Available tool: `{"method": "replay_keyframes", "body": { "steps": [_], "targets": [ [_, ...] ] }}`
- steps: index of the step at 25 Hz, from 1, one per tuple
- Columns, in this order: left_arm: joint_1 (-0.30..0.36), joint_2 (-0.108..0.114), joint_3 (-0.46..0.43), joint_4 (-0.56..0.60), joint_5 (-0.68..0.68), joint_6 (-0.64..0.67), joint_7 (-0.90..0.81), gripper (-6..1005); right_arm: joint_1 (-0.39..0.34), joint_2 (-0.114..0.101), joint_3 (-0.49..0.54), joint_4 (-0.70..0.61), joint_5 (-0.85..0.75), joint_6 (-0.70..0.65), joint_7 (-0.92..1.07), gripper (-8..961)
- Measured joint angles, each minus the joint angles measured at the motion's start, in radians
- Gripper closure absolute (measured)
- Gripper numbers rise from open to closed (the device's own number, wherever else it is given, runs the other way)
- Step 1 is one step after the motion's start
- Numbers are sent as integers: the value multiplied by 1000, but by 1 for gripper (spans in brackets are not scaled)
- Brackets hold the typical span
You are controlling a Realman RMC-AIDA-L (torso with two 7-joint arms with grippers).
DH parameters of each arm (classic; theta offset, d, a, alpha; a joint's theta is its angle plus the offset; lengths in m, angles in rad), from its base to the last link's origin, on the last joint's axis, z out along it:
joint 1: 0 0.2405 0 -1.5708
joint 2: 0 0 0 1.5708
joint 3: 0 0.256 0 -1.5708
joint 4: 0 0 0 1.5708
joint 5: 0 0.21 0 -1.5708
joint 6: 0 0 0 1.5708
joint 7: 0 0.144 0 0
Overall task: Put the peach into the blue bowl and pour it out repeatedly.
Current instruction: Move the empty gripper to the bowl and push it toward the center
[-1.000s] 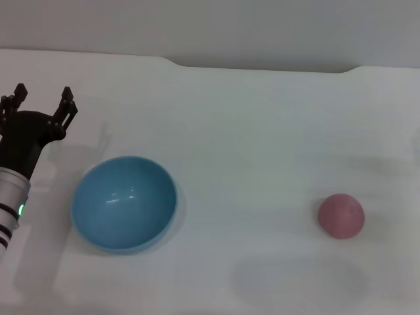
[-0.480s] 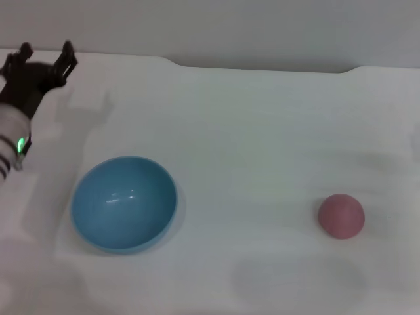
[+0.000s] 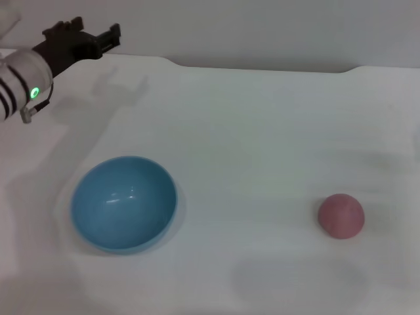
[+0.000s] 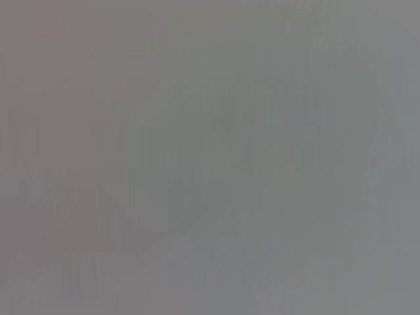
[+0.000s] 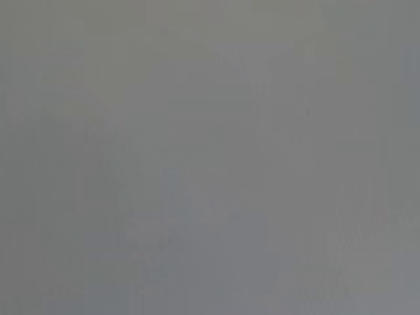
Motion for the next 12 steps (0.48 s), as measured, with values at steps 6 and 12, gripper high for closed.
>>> {"method": "replay_keyframes", "body": {
  "steps": [6,12],
  "targets": [
    [101,37,208,333,390,-8,-670,187,7,0,0,-20,4,20,0,272],
    [100,58,139,510,895,246,-1195,186,13,0,0,-42,6,33,0,273]
  ]
}}
